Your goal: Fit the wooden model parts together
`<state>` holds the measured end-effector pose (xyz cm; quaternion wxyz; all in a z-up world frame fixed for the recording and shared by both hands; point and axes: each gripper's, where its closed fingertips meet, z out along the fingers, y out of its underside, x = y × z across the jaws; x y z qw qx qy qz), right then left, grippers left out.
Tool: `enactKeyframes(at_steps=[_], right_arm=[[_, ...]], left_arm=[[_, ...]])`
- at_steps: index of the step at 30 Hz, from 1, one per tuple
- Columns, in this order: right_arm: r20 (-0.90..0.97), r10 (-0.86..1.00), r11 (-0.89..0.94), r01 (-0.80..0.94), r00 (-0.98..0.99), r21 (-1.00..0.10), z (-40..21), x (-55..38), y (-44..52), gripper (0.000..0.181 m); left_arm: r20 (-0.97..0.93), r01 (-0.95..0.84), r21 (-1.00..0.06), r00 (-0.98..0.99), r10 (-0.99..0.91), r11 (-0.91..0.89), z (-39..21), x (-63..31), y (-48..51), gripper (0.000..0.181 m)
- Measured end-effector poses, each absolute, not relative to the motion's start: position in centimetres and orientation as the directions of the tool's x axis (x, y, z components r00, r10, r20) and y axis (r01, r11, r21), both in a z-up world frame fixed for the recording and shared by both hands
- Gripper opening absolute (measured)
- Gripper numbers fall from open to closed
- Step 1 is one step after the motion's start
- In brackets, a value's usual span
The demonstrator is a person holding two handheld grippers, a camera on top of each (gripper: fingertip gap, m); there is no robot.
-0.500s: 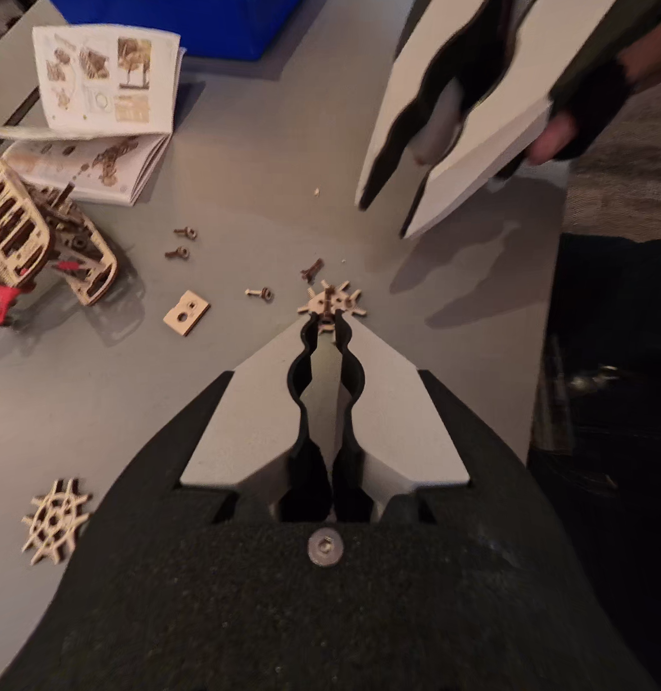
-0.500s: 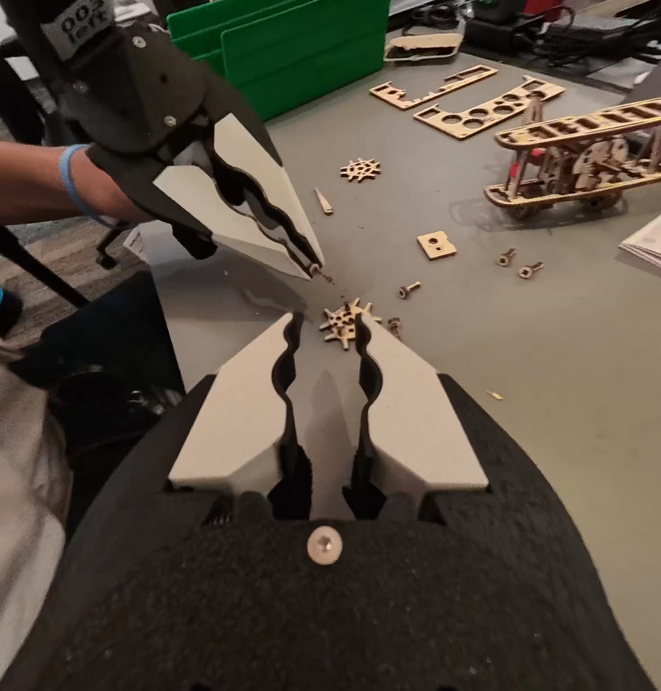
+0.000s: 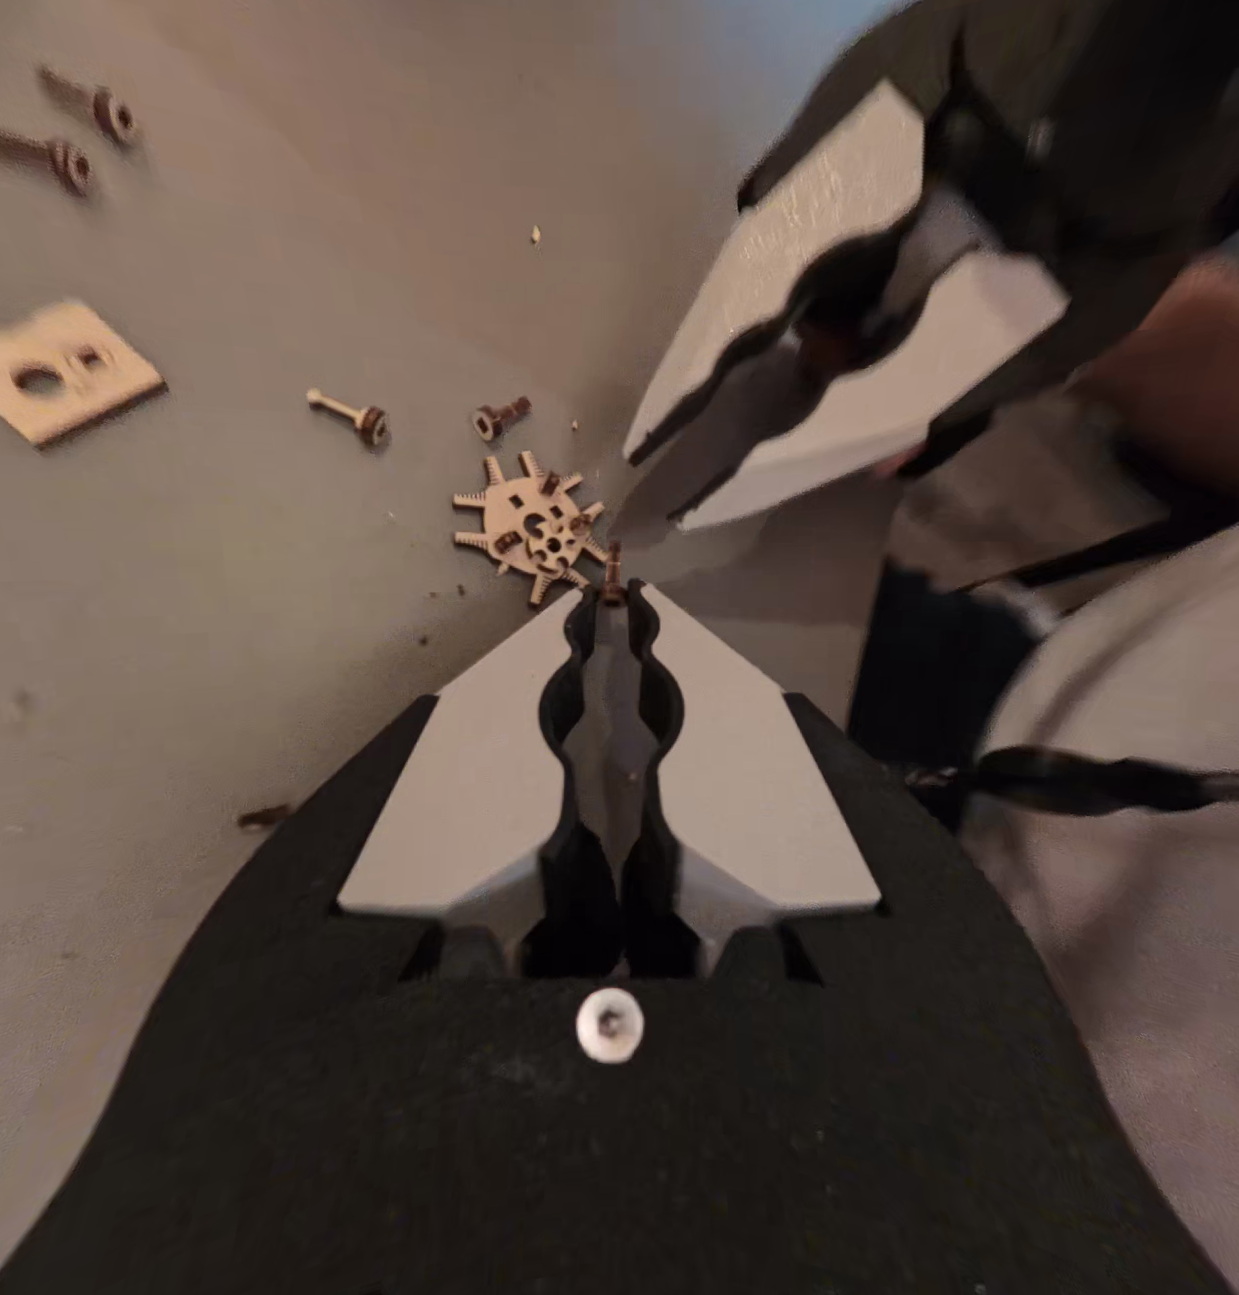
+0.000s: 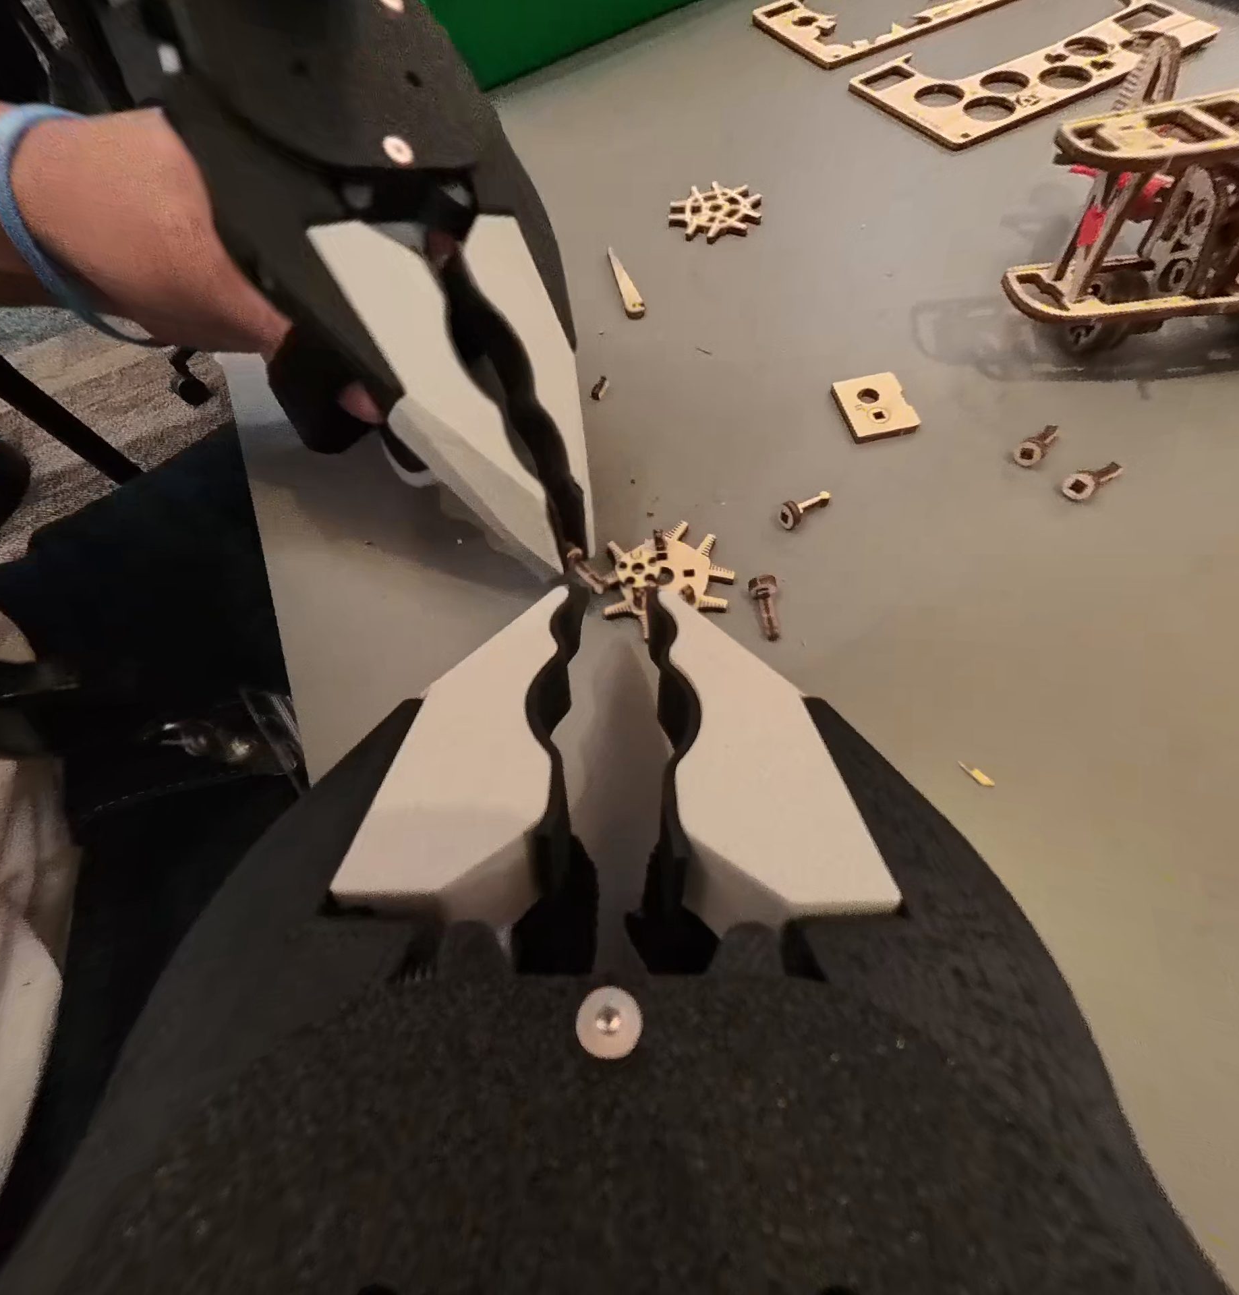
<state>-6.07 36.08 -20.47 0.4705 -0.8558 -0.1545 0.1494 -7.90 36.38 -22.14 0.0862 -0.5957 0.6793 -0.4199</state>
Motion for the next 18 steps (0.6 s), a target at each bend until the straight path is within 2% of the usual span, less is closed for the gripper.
enactKeyframes(at_steps=[3,8,13,18], right_arm=[[-0.092,0.413,-0.491,0.137,0.906,-0.86,-20.3,-6.3,36.2,0.016],[-0.041,0.411,-0.492,0.184,0.911,-0.851,-20.6,-6.3,36.2,0.017],[0.004,0.415,-0.507,0.236,0.91,-0.829,-21.3,-6.7,36.5,0.017],[0.012,0.412,-0.487,0.232,0.911,-0.842,-20.4,-6.6,37.2,0.018]], left_arm=[[0.631,-0.748,-0.588,-0.187,-0.753,-0.307,-20.9,-7.7,36.2,0.006],[0.791,-0.745,-0.43,-0.039,-0.61,-0.51,-20.7,-7.7,37.1,0.006],[0.867,-0.738,-0.296,0.059,-0.495,-0.606,-21.1,-7.7,37.0,0.006],[0.868,-0.734,-0.261,0.105,-0.484,-0.627,-21.7,-7.9,37.3,0.006]])
